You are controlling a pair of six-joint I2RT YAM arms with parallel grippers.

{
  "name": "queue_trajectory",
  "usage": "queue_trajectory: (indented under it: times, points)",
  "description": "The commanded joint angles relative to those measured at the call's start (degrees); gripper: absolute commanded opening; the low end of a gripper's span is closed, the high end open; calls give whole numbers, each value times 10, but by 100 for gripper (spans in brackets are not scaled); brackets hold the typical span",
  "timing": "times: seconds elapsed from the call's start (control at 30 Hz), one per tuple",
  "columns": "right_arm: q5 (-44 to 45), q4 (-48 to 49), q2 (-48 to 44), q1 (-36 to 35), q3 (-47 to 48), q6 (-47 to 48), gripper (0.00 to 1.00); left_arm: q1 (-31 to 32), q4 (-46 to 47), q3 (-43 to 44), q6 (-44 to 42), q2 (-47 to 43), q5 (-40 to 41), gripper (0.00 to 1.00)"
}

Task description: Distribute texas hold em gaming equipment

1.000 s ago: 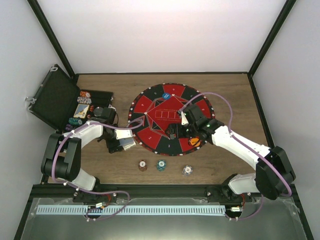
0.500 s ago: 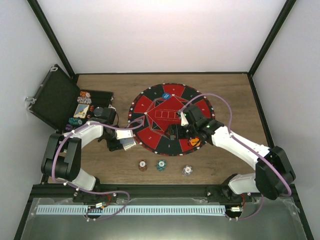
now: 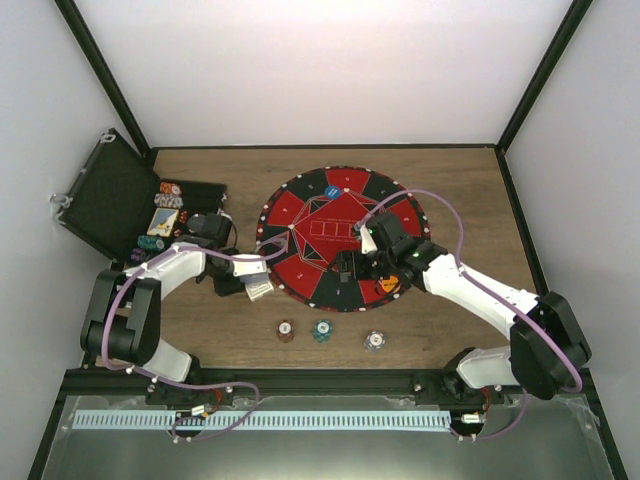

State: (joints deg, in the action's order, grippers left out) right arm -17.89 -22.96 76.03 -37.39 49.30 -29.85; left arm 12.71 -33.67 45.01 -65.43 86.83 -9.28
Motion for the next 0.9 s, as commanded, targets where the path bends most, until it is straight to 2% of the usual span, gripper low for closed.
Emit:
queue_trajectory:
  times: [0.0, 0.3, 0.47, 0.63, 0.73, 0.87]
  points:
    - [-17, 15, -6, -5, -2, -9, 90, 2, -9, -15, -15, -6, 2, 23]
    - [-49, 43, -7, -5, 0, -19, 90, 1, -66, 0, -36, -56, 29, 4]
    - [-100, 86, -4, -4, 2, -35, 90, 0, -131, 39, -42, -103, 15, 4]
    - [-180, 156, 12, -5, 3, -78, 89, 6, -193, 93, -30, -148, -42, 4]
    - [-226, 222, 30, -12, 2, -120, 88, 27, -221, 118, -6, -161, -73, 4]
    - [-258, 292, 61, -35, 11, -169, 86, 69, -230, 130, 21, -174, -74, 4]
